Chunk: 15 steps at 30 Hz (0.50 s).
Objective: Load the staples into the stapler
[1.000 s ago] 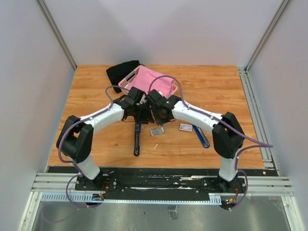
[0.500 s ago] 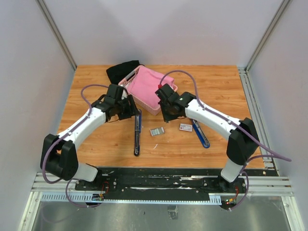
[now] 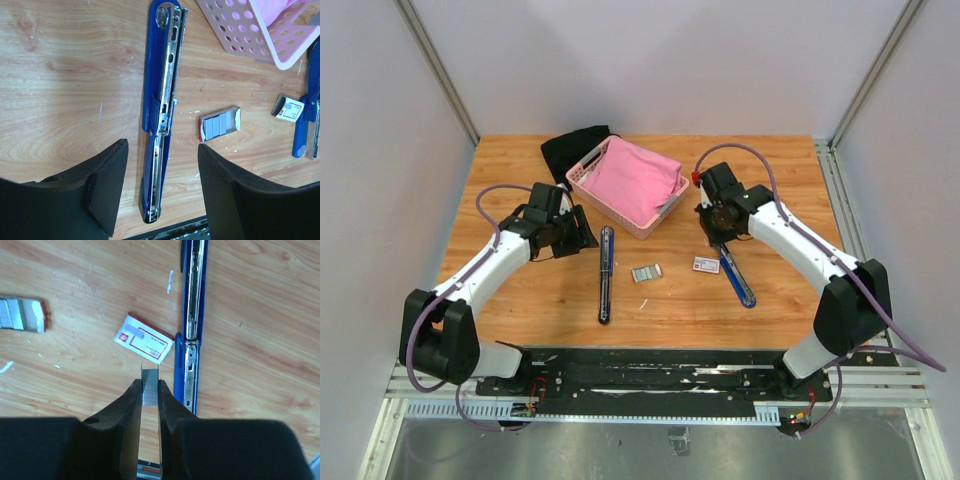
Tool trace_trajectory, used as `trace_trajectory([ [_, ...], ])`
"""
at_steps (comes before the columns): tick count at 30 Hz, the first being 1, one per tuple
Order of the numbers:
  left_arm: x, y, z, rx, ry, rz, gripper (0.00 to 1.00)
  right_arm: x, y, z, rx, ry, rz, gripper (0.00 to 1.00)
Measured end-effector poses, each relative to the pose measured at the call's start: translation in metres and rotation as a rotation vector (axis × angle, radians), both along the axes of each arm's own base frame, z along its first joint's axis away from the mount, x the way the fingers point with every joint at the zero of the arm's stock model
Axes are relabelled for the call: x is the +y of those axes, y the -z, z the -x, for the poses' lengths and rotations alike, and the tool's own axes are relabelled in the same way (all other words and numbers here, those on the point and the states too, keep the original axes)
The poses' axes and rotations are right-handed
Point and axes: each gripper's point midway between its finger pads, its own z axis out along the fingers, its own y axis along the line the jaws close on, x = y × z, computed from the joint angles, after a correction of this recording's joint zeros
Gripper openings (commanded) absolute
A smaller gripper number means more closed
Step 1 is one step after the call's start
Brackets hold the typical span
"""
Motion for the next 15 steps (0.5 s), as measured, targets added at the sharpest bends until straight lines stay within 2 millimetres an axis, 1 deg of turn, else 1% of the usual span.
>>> trace_trajectory([
  [3, 0.0, 0.0, 0.0, -0.001, 0.003, 0.0, 0.63, -0.01, 0.005, 0.007, 0.01, -0.041, 0.034, 0.12],
  [5, 0.001, 0.0, 0.0, -0.002, 0.005, 0.0, 0.63, -0.016, 0.012, 0.015, 0.028, -0.058, 0.055, 0.12],
  [11, -0.001, 0.0, 0.0, -0.001, 0.012, 0.004, 0.63, -0.04, 0.045, 0.038, 0.116, -0.069, 0.112, 0.12],
  [13, -0.001, 0.0, 0.001, -0.001, 0.014, 0.005, 0.63, -0.045, 0.05, 0.041, 0.132, -0.068, 0.123, 0.12],
  [15, -0.001, 0.0, 0.001, -0.001, 0.015, 0.005, 0.63, -0.047, 0.052, 0.04, 0.133, -0.073, 0.129, 0.12],
])
